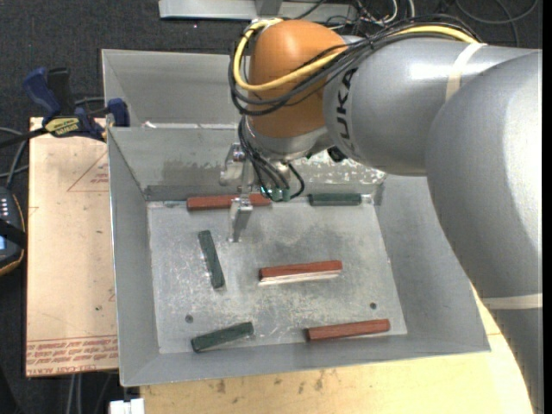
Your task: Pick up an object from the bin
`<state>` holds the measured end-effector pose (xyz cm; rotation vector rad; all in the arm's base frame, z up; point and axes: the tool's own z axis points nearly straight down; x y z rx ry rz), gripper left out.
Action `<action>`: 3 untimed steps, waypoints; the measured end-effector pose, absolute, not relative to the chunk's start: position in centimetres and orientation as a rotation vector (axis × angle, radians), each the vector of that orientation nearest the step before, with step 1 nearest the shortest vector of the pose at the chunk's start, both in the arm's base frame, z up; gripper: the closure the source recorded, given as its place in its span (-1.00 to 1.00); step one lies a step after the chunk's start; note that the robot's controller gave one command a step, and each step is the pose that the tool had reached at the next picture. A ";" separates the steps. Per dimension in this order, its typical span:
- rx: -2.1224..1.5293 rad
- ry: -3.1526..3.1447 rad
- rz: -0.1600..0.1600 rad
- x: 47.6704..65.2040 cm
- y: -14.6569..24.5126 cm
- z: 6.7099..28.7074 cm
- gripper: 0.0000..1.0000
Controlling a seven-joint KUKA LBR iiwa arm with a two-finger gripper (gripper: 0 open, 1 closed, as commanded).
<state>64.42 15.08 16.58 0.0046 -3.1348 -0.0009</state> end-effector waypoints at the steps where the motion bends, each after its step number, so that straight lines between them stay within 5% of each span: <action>1: 0.001 -3.143 -0.002 64.6 15.0 17.1 -1.00; 2: -0.150 -3.163 -0.011 65.9 10.0 7.9 1.00; 3: -0.151 -3.163 -0.011 65.9 10.0 7.9 1.00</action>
Offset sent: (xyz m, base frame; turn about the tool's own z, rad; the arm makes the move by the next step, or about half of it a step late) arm 0.0077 -0.0526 -0.0958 0.0973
